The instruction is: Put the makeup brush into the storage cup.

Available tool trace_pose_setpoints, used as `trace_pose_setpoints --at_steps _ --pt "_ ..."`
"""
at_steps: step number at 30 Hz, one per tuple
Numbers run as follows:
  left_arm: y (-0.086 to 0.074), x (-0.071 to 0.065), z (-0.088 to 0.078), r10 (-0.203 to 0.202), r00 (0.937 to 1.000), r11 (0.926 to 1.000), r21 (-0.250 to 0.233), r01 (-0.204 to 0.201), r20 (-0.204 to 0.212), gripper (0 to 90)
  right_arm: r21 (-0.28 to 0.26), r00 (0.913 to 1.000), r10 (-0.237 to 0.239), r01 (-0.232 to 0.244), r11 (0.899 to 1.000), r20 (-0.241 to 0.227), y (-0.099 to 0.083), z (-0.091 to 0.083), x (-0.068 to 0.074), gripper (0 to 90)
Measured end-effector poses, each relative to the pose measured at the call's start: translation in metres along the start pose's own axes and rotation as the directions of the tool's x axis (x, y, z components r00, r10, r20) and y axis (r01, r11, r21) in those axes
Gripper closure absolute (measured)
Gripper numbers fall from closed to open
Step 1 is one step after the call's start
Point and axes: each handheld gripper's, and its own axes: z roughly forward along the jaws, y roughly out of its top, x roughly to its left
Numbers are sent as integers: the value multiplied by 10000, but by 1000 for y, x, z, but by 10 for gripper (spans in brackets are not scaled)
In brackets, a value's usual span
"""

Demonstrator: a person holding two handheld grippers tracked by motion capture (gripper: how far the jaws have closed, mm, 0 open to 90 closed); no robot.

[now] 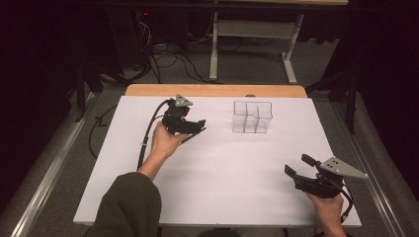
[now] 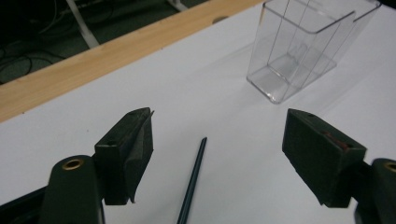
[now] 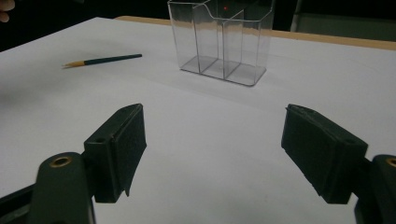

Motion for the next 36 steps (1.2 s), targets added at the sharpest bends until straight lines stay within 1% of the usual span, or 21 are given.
trace_pose_setpoints --at_steps 1,4,5,6,8,11,14,16,18,20,22,24,27,30,32,36 --pt "1 0 1 64 10000 9998 204 -64 11 254 0 10000 0 0 10000 0 0 0 0 234" --pt "2 -1 2 284 9996 9974 662 -286 45 295 -38 10000 26 -26 10000 -9 0 -1 -1 233" --pt "2 -1 4 269 9994 9959 853 -287 217 297 -40 10000 19 -19 10000 33 0 0 0 233" --pt "3 -2 4 276 9993 9943 1018 -301 253 303 -22 10000 26 -26 10000 26 0 0 0 233" --pt "4 -2 5 422 9988 9907 1281 -449 238 314 2 10000 -46 46 10000 14 0 0 0 234" --pt "5 -2 7 230 9993 9863 1624 -276 299 331 31 10000 -55 55 10000 -15 0 1 0 235" --pt "5 0 9 238 9991 9820 1864 -300 355 356 65 10000 -59 59 10000 -33 0 1 0 235" --pt "5 1 10 283 9992 9767 2117 -336 278 359 66 10000 -51 51 10000 -50 0 1 1 235" --pt "4 2 11 330 9987 9701 2392 -412 382 360 55 9999 -120 121 9999 -66 0 2 1 235" --pt "4 3 12 405 9985 9624 2672 -486 359 358 107 9999 -139 139 9998 -64 0 2 2 236" --pt "3 5 12 390 9986 9556 2908 -473 344 356 124 9999 -132 133 9998 -86 0 2 2 236" --pt "3 6 12 335 9987 9525 3014 -434 380 356 99 9998 -191 192 9998 -99 0 2 2 237" --pt "4 8 13 337 9990 9462 3210 -415 299 353 128 9998 -181 182 9998 -91 0 2 2 237" --pt "6 10 13 340 9990 9436 3284 -412 278 347 141 9998 -169 171 9998 -90 0 2 3 238" --pt "7 10 13 455 9989 9416 3334 -473 131 345 140 9997 -206 207 9997 -95 0 3 3 237" --pt "9 11 15 481 9988 9331 3566 -463 39 342 131 9997 -205 207 9997 -97 0 2 3 238"
